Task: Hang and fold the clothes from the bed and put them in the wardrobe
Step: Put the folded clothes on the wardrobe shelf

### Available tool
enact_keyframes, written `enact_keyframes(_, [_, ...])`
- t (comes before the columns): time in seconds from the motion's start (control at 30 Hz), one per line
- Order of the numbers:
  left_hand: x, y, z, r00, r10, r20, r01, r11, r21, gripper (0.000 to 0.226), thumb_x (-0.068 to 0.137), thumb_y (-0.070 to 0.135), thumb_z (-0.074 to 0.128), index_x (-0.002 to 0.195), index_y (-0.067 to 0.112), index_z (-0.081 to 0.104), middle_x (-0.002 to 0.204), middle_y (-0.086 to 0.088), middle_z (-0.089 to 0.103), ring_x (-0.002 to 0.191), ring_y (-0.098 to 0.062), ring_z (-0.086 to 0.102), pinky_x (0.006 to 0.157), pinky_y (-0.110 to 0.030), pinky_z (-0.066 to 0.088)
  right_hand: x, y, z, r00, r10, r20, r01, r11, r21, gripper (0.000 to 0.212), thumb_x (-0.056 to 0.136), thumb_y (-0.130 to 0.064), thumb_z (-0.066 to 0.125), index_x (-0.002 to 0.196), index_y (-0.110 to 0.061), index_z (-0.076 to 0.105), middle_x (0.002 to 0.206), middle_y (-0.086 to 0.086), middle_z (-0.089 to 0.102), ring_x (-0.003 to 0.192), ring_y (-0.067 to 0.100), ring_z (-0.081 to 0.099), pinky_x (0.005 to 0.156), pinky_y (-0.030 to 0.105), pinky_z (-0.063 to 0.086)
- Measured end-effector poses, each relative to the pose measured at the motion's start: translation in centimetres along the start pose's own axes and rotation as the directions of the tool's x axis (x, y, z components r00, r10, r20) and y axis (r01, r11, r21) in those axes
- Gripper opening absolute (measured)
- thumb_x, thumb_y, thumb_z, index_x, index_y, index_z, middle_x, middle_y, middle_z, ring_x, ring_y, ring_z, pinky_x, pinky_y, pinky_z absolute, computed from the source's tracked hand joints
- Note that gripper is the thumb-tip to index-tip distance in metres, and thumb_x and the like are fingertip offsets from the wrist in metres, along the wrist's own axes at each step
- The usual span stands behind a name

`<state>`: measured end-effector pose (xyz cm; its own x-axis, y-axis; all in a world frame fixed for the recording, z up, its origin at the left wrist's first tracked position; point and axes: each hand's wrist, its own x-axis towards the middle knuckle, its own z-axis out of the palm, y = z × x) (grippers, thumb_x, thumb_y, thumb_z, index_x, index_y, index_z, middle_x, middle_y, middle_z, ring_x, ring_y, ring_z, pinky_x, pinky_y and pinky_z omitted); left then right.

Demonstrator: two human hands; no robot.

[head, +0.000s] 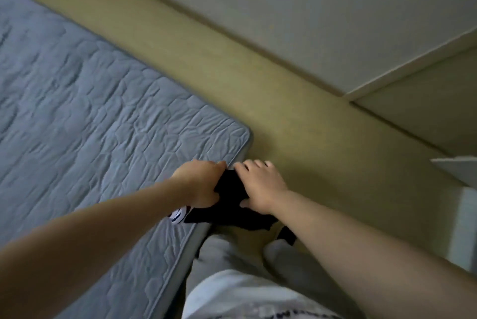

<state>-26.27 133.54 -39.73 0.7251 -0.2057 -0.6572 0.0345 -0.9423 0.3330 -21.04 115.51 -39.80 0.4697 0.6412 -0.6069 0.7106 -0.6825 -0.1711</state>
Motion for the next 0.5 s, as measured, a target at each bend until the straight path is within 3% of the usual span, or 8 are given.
enact_keyframes(0.1, [2.0, 8.2, -5.9, 0.985, 0.167, 0.05, -0.174, 0.966, 0.193, 0.043, 0.078, 0.039, 0.063, 0.114, 0.025, 0.045, 0.112, -0.002, 0.063, 0.102, -0.031, 0.064, 0.068, -0.035, 0.045, -7.2, 5.2, -2.6, 0.979, 0.203, -0.027, -0.197, 0.968, 0.155, 0.047, 0.078, -0.03, 0.076, 0.112, -0.015, 0.047, 0.111, 0.011, 0.064, 0.107, 0.035, 0.061, 0.086, 0.04, 0.043])
enact_keyframes(0.2, [5.0, 17.1, -10.2, 0.933, 0.348, 0.093, -0.354, 0.839, 0.413, 0.046, 0.078, 0.036, 0.066, 0.117, 0.026, 0.043, 0.112, -0.001, 0.062, 0.102, -0.028, 0.063, 0.074, -0.039, 0.051, -13.8, 11.0, -4.1, 0.916, 0.397, -0.058, -0.358, 0.874, 0.329, 0.035, 0.083, -0.026, 0.07, 0.107, -0.016, 0.046, 0.103, 0.009, 0.064, 0.093, 0.035, 0.064, 0.065, 0.033, 0.042])
enact_keyframes(0.27, [7.4, 23.2, -12.9, 0.882, 0.461, 0.097, -0.434, 0.716, 0.547, 0.052, 0.078, 0.032, 0.07, 0.12, 0.025, 0.04, 0.112, -0.001, 0.058, 0.101, -0.026, 0.059, 0.079, -0.04, 0.051, -18.0, 15.3, -5.0, 0.855, 0.511, -0.089, -0.426, 0.789, 0.443, 0.033, 0.083, -0.023, 0.068, 0.098, -0.019, 0.039, 0.094, 0.005, 0.06, 0.082, 0.03, 0.063, 0.058, 0.032, 0.04])
enact_keyframes(0.37, [11.4, 33.3, -16.3, 0.792, 0.6, 0.109, -0.501, 0.539, 0.677, 0.066, 0.077, 0.04, 0.075, 0.128, 0.024, 0.037, 0.115, 0.0, 0.055, 0.101, -0.024, 0.057, 0.085, -0.038, 0.05, -24.7, 22.9, -6.5, 0.751, 0.65, -0.112, -0.504, 0.675, 0.538, 0.037, 0.082, -0.025, 0.069, 0.094, -0.021, 0.035, 0.088, 0.002, 0.057, 0.073, 0.026, 0.057, 0.055, 0.033, 0.041])
enact_keyframes(0.5, [16.0, 49.2, -20.1, 0.721, 0.667, 0.187, -0.55, 0.388, 0.739, 0.068, 0.077, 0.042, 0.078, 0.127, 0.02, 0.037, 0.115, -0.001, 0.057, 0.102, -0.025, 0.059, 0.083, -0.036, 0.043, -35.1, 34.2, -7.9, 0.658, 0.749, -0.078, -0.567, 0.561, 0.603, 0.031, 0.08, -0.026, 0.066, 0.097, -0.02, 0.041, 0.082, -0.002, 0.05, 0.065, 0.018, 0.05, 0.05, 0.031, 0.038])
